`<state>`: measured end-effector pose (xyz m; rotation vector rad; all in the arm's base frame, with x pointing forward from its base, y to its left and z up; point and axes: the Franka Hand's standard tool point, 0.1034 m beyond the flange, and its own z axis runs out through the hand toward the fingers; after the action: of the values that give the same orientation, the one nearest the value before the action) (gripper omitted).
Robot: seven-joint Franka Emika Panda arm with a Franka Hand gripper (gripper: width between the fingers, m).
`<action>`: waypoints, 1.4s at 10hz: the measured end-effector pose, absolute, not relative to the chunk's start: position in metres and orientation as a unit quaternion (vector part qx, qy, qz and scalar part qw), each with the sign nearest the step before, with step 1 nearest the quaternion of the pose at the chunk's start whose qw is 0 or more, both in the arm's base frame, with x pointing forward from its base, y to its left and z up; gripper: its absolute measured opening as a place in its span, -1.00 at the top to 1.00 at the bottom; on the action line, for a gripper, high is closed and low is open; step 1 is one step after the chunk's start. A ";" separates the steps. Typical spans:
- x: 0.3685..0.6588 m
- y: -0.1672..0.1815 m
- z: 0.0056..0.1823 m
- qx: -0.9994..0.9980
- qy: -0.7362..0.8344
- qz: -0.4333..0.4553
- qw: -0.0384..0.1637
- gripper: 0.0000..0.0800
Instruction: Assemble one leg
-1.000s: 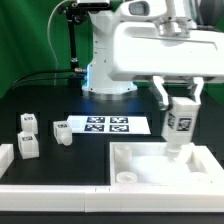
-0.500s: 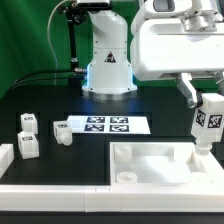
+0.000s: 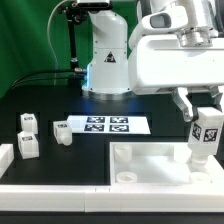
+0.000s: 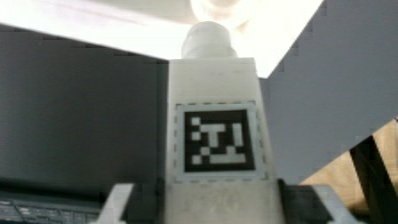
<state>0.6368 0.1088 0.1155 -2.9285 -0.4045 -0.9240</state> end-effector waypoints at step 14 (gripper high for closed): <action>0.631 0.103 0.085 -0.942 -0.133 -0.306 0.016 0.28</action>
Offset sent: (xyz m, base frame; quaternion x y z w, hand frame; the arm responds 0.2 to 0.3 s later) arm -0.0033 0.0079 -0.0079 0.0080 0.0133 0.0072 0.9999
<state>0.6309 0.1029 0.0847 -2.9307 -0.4129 -0.9526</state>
